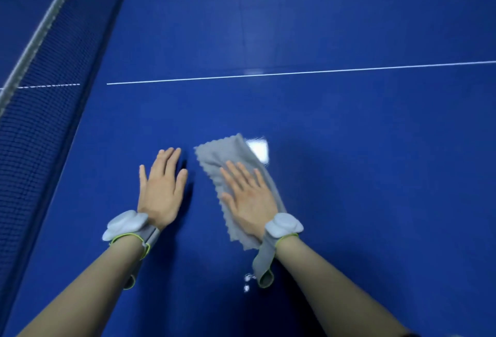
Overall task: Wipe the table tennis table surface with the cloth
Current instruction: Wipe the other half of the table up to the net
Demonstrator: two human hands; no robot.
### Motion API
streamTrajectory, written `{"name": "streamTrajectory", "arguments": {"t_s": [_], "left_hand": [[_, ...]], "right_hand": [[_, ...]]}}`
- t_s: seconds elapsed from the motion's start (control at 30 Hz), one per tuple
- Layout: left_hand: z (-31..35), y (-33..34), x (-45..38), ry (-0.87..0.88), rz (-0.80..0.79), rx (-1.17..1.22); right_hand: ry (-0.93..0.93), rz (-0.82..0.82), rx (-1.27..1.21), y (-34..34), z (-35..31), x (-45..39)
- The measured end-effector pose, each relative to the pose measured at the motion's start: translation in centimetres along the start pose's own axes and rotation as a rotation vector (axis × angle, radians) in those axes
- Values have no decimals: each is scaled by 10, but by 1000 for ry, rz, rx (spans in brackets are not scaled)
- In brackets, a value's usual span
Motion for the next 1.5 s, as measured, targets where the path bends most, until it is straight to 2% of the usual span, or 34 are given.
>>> {"name": "streamTrajectory", "arguments": {"t_s": [0.2, 0.37, 0.47, 0.63, 0.77, 0.9, 1.0, 1.1, 1.2, 1.33, 1.43, 1.5], "left_hand": [[37, 10, 1, 167, -57, -90], [36, 8, -25, 180, -58, -126], [18, 1, -49, 117, -39, -134], [-14, 5, -83, 25, -16, -117], [-29, 11, -95, 26, -15, -127], [-29, 4, -97, 5, 28, -51], [-41, 0, -91, -20, 42, -41], [-57, -4, -82, -70, 19, -64], [-63, -7, -76, -102, 2, -77], [-52, -16, -50, -112, 1, -66], [-34, -20, -30, -71, -8, -53], [-20, -21, -16, -44, -38, -38]], "right_hand": [[329, 97, 38, -48, 127, 24], [594, 150, 42, -81, 222, 37], [709, 194, 14, -96, 253, 22], [849, 277, -59, -98, 263, -38], [763, 268, -83, -95, 240, -100], [609, 251, -70, -81, 186, -155], [438, 189, -19, -61, 123, -185], [180, 85, -41, -39, 49, -190], [-101, 42, -1, -8, -18, -158], [-282, -70, 63, 22, -66, -75], [-320, -69, 90, 28, -63, -11], [-269, -31, 70, 24, -47, 33]]}}
Point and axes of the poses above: each hand's wrist, its own x-axis away from the middle knuckle, its own y-axis out of the palm, z = x × y, the point moved 4 cm from there along -x, towards the middle knuckle, and after that the axes turned 7 degrees about -y, right-handed, at the moved point
